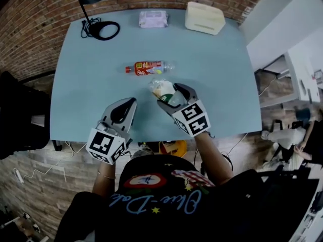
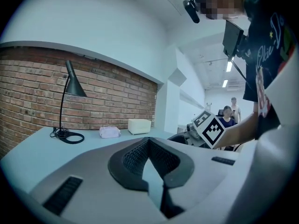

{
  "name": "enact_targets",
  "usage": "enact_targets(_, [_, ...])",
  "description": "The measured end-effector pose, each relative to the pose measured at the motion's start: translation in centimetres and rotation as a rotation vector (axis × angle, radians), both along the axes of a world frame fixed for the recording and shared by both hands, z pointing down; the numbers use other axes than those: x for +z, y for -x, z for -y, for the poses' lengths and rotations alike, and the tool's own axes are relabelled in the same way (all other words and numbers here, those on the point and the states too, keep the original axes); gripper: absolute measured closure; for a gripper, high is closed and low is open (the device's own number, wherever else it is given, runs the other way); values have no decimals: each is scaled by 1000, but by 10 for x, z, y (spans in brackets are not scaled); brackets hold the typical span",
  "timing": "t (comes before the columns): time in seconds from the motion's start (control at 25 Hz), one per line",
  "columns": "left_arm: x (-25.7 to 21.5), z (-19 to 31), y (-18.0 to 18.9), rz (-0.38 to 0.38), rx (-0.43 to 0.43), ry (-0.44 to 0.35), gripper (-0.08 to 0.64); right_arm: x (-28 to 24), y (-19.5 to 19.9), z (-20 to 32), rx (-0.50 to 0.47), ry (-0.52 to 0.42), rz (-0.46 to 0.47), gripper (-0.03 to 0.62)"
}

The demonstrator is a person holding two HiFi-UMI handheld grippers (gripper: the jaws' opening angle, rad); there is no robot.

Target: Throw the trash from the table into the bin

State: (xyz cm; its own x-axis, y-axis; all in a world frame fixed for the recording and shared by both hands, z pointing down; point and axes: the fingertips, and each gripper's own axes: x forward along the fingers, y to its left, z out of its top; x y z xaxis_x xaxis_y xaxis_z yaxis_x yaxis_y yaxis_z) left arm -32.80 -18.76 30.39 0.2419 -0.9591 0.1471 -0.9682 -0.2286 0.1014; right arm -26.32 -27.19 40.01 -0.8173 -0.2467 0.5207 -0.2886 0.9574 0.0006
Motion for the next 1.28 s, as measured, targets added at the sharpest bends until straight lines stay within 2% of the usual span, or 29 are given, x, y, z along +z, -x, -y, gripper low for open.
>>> enact_targets(0.24, [-8, 11, -37, 18, 58, -13, 552, -34, -30, -7, 10, -115, 64, 218])
enact_targets(0.4, [-11, 15, -60, 29, 86, -16, 552, -51, -52, -10, 17, -160, 104, 218])
enact_targets(0.52, [-12, 16, -79, 36, 110, -17, 552, -64, -67, -15, -4, -214, 139, 218])
enact_targets(0.64, [-12, 18, -94, 42, 126, -18, 552, -68, -80, -21, -18, -262, 137, 218])
enact_targets(0.88, [-12, 16, -118, 43, 129, -20, 552, -77, -107, -27, -6, -269, 175, 218])
enact_targets(1.28, [-10, -1, -157, 50, 103, -13, 552, -105, -150, -42, 5, -314, 296, 218])
